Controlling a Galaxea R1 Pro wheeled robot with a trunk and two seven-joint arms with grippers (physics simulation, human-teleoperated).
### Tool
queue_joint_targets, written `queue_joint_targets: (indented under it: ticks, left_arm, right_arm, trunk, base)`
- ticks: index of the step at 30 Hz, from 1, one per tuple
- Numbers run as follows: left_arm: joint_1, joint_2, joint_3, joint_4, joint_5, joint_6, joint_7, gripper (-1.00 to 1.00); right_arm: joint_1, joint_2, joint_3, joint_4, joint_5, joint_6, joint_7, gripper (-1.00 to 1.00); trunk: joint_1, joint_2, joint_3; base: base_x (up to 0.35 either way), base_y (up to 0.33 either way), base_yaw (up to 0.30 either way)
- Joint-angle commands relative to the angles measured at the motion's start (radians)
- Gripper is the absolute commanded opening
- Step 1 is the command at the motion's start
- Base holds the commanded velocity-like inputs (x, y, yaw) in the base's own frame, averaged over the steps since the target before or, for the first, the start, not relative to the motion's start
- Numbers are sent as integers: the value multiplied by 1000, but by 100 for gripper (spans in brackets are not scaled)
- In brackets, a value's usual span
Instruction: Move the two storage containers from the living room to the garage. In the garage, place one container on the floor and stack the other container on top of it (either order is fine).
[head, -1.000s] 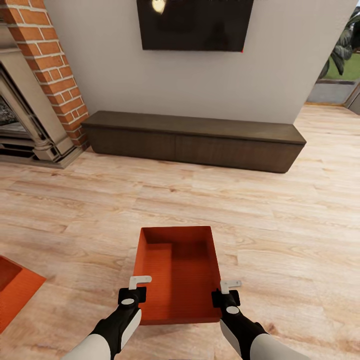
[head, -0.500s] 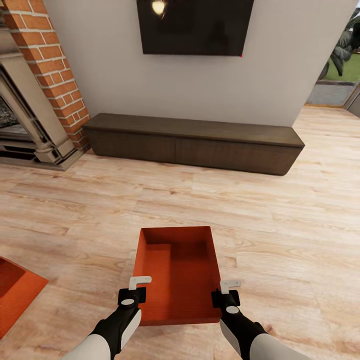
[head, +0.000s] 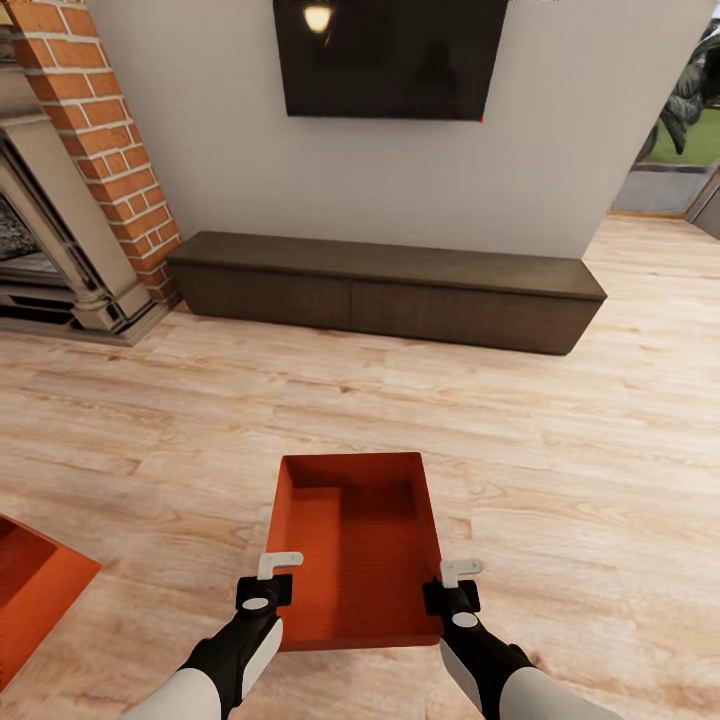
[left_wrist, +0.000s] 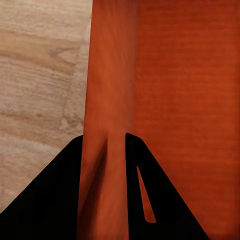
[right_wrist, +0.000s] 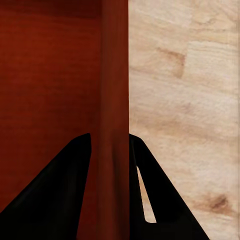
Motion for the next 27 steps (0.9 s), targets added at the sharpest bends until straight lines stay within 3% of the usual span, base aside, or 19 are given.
queue_joint_targets:
  ticks: [1,27]
  left_arm:
    - [-1,0,1,-4,2,5,6,-100]
    - [-1,0,1,-4,1,4,6,-100]
  right_arm:
    - [0,0,5,2,-15,-4,-3,-100]
    - [0,0,5,2,-15,-11,-3,-100]
  trunk:
    - [-4,7,3]
    - [-104,189,84]
  base:
    - [0,0,0]
    - [0,0,0]
